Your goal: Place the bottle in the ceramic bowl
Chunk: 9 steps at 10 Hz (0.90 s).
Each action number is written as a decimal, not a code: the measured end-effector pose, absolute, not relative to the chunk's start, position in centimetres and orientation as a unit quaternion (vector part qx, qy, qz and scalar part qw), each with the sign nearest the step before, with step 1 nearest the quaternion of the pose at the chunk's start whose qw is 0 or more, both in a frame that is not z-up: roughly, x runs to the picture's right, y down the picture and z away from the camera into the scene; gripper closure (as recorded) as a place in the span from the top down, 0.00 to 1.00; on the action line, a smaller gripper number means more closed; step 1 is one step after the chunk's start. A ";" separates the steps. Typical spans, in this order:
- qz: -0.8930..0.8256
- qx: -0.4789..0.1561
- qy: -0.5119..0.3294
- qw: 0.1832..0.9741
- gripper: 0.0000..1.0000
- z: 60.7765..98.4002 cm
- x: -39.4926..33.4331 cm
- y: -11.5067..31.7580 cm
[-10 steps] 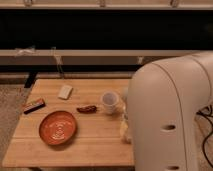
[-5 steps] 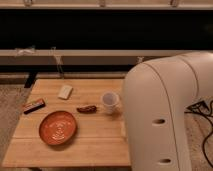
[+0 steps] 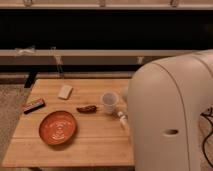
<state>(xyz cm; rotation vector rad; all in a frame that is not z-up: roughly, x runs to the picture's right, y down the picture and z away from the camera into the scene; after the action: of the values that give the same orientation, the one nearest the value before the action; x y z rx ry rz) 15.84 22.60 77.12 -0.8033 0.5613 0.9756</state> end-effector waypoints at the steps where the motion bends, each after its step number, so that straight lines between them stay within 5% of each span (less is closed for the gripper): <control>1: 0.454 -0.366 0.261 0.769 0.00 76.3 16.2 22.1; 9: 0.429 -0.322 0.199 0.820 0.00 69.1 12.2 13.5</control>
<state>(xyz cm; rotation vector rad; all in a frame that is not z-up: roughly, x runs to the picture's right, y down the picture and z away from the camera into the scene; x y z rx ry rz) 12.25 13.45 69.12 -0.6856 0.4241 0.9127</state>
